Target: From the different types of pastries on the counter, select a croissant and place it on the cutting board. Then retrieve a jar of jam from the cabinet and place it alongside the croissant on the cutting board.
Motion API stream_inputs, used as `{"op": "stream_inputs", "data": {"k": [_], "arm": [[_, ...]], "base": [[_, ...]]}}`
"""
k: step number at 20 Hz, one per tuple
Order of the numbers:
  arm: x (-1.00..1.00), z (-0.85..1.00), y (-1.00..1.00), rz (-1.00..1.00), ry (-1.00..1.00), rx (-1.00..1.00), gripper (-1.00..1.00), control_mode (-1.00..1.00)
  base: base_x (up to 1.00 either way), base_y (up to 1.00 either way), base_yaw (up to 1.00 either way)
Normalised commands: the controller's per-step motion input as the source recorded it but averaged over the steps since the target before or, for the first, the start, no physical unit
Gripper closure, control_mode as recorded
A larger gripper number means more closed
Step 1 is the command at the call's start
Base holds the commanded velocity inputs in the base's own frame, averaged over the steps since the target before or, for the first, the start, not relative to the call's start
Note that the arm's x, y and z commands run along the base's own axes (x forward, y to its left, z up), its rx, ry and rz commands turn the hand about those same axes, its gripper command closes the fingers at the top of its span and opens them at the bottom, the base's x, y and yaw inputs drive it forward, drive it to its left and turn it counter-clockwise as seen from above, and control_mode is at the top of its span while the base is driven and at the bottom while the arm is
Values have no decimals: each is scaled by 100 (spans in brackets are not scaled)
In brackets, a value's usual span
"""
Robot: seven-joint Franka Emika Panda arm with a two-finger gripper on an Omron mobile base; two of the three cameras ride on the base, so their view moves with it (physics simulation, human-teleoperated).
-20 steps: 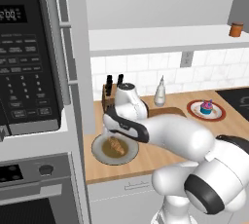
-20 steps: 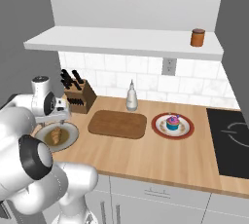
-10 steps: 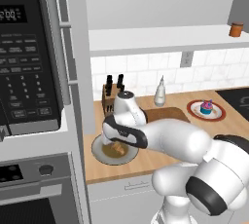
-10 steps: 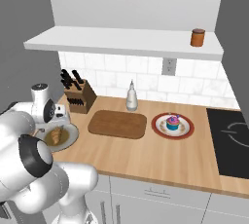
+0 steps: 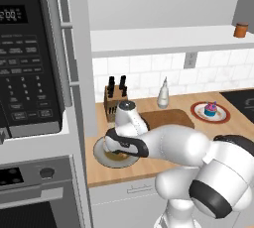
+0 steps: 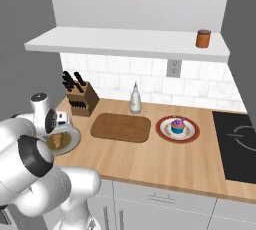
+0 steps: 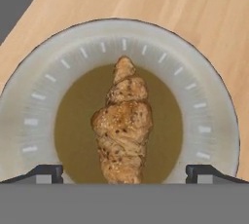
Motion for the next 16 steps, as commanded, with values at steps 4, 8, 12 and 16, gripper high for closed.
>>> {"op": "stream_inputs", "data": {"k": [4,8,12,16], "arm": [[0,-30,1,0,0,0,-100,-100],[4,-22,0,0,0,0,-100,-100],[3,-19,0,0,0,-2,-100,-100],[15,-40,7,0,5,-6,100,-100]], "base": [[0,0,0],[0,0,0],[0,0,0],[0,0,0]]}}
